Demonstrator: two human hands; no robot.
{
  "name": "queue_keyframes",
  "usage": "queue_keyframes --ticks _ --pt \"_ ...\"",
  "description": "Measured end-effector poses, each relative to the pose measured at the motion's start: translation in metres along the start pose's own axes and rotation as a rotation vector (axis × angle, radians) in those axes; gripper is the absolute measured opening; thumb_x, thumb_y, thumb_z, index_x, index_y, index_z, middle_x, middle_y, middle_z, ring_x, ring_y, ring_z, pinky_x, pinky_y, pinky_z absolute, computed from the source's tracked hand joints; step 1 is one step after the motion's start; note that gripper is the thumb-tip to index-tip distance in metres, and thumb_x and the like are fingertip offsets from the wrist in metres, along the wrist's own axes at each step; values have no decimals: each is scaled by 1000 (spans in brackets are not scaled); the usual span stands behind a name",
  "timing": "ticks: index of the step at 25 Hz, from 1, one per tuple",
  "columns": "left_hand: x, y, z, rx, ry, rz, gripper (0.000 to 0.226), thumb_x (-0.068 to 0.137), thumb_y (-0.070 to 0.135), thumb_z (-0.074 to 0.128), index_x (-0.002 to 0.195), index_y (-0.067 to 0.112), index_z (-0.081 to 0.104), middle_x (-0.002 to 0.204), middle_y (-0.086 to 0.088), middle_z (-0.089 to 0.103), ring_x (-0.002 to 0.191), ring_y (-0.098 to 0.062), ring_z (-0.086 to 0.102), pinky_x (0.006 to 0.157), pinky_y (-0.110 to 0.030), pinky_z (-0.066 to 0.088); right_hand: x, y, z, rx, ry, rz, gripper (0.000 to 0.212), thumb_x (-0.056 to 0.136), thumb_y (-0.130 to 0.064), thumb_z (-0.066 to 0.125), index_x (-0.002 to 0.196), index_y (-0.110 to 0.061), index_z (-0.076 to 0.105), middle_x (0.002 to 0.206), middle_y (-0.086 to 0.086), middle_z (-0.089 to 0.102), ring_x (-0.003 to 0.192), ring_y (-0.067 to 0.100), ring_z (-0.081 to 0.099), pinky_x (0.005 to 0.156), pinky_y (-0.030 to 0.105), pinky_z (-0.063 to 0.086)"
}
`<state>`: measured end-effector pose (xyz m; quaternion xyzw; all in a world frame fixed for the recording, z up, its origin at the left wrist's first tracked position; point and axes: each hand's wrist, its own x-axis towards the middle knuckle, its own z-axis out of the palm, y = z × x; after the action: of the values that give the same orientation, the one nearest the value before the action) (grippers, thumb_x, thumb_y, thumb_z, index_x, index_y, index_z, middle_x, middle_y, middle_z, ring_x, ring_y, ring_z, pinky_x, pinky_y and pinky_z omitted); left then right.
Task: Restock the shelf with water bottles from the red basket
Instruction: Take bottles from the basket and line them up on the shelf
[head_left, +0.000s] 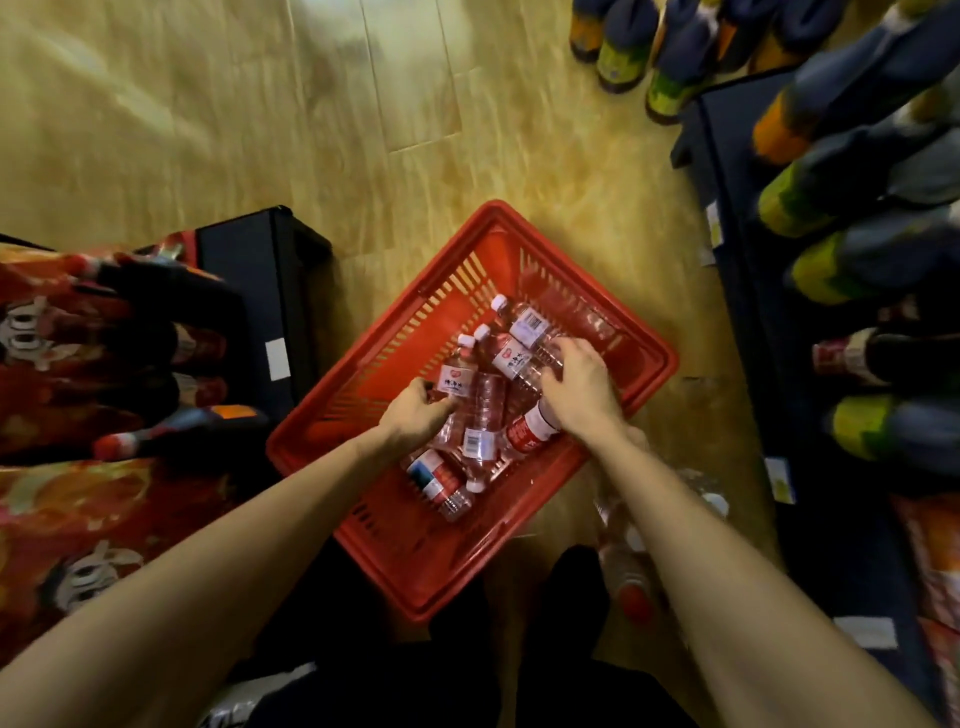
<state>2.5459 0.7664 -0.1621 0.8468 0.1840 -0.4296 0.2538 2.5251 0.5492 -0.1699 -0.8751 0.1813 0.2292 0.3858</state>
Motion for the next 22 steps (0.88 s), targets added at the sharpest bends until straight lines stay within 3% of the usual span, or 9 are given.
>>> queue_keyframes --ticks 2,4,6,10,13,15,18,22 --pt "24 -10 12 -49 4 -10 75 63 62 57 119 12 57 119 -9 68 109 -30 66 95 -40 53 26 10 11 -158 -18 10 45 94 -22 63 135 -5 56 134 17 56 128 37 50 111 44 40" --pt "41 -16 22 -36 1 6 52 68 57 57 105 21 59 106 -6 70 104 -30 69 86 -34 53 46 19 19 -235 -44 70 47 92 -31 67 131 -7 57 134 18 57 128 40 51 109 46 42" --pt "54 -21 29 -29 -13 34 41 77 55 60 106 26 56 106 -4 69 103 -27 68 89 -35 53 57 26 22 -235 -96 145 49 89 -38 71 126 -8 61 129 19 63 122 40 59 103 45 48" --pt "86 -39 44 -44 6 59 51 72 58 59 114 30 56 121 -5 70 110 -28 67 100 -44 52 75 45 33 -273 -178 259 56 83 -49 76 121 -9 68 123 18 70 115 36 67 92 37 52" --pt "95 -50 48 -42 13 50 57 71 60 61 120 31 56 121 2 68 112 -22 65 101 -42 51 83 48 38 -371 -179 323 49 83 -43 75 119 -10 68 123 16 70 115 34 67 85 33 51" --pt "107 -61 52 -55 -2 43 65 70 67 62 124 30 59 125 3 69 113 -22 66 103 -45 51 87 42 42 -453 -140 285 41 86 -38 72 115 -11 69 120 15 71 113 34 68 85 34 50" --pt "125 -74 57 -91 -11 16 70 68 79 60 125 37 61 123 8 71 110 -22 68 102 -48 52 88 25 61 -587 22 64 36 91 -35 66 117 -11 68 120 15 71 114 34 67 93 38 50" --pt "125 -81 61 -128 -24 25 88 60 83 54 136 37 53 135 1 66 119 -27 64 106 -48 48 82 7 104 -589 -116 -95 30 95 -31 59 117 -12 67 120 12 70 113 33 67 89 35 51"
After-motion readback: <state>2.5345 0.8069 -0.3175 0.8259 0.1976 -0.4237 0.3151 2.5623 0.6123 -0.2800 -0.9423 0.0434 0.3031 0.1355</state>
